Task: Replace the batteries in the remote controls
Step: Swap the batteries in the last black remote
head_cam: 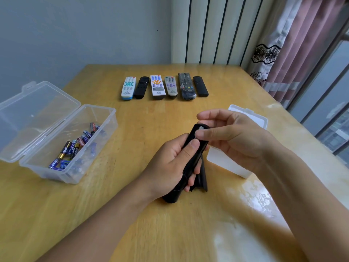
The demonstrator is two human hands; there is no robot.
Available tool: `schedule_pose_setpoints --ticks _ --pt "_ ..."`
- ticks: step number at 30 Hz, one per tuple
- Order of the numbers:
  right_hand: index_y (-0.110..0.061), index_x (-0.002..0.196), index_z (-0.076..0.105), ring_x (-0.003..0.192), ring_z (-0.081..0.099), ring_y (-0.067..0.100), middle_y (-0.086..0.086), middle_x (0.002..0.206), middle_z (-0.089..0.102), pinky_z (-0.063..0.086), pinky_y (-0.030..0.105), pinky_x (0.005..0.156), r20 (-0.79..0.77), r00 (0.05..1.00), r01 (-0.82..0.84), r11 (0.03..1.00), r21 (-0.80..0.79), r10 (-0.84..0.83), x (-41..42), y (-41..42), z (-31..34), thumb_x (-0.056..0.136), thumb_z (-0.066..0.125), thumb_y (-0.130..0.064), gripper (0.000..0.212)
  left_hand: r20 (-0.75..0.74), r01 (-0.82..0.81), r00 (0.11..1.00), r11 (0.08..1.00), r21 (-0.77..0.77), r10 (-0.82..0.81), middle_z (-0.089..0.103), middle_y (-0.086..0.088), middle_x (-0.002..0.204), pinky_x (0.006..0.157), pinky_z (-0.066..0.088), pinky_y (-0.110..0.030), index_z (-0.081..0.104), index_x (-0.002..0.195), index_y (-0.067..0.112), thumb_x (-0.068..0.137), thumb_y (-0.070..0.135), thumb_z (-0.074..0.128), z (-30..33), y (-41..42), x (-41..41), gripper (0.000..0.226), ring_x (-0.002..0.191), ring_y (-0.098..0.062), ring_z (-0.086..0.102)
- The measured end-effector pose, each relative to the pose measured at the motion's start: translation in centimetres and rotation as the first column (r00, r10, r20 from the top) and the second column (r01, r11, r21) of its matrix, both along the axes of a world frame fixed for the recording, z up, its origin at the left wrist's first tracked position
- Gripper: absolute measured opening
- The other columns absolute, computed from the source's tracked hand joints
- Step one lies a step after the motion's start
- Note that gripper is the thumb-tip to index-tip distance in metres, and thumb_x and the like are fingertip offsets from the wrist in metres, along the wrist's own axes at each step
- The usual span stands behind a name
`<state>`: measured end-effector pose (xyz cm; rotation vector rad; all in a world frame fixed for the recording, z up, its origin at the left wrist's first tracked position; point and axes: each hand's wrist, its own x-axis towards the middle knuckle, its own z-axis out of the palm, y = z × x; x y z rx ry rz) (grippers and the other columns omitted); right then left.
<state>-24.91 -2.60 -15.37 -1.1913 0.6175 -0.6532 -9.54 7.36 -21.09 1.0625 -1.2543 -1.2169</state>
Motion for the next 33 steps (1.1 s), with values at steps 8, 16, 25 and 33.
schedule_pose_setpoints --ticks 8,16,25,33 --pt "-0.015 0.100 0.077 0.077 0.072 0.011 0.001 0.088 0.078 0.058 0.021 0.072 -0.216 0.957 0.024 0.794 -0.607 -0.194 -0.6 -0.3 1.3 0.081 0.072 -0.034 0.028 -0.021 -0.103 0.994 0.992 0.066 0.105 0.060 -0.008 0.067 0.044 0.049 -0.031 0.064 0.102 0.009 0.106 0.041 0.045 0.0 -0.5 0.1 0.037 0.050 -0.021 0.056" --pt "-0.022 0.083 0.071 0.046 0.068 0.013 -0.003 0.075 0.074 0.052 0.027 0.050 -0.892 0.289 -0.505 0.736 -0.451 -0.348 -5.2 -2.0 2.7 0.100 0.057 -0.038 0.028 -0.051 -0.195 0.977 0.965 0.175 0.206 0.070 -0.011 0.077 0.043 0.050 -0.030 0.068 0.106 0.006 0.107 0.035 0.046 -0.4 -1.0 0.1 0.036 0.050 -0.021 0.059" --pt "-0.011 0.097 0.070 0.078 0.071 0.020 0.006 0.087 0.073 0.056 0.028 0.069 -0.918 0.017 -0.626 0.712 -0.318 -0.396 -3.1 -0.7 2.7 0.082 0.069 -0.004 0.016 -0.057 -0.171 0.981 0.961 0.218 0.187 0.067 -0.008 0.075 0.045 0.051 -0.030 0.065 0.110 0.005 0.102 0.032 0.058 -0.7 -2.0 0.6 0.029 0.053 -0.020 0.060" --pt "-0.012 0.109 0.071 0.081 0.071 0.023 0.007 0.098 0.071 0.058 0.030 0.069 -0.924 0.139 -0.613 0.701 -0.364 -0.357 -2.8 -1.8 2.3 0.088 0.063 -0.002 0.024 -0.078 -0.185 0.976 0.960 0.210 0.205 0.066 -0.006 0.075 0.046 0.052 -0.030 0.069 0.106 0.009 0.099 0.029 0.063 -0.9 -1.8 0.9 0.022 0.054 -0.018 0.061"
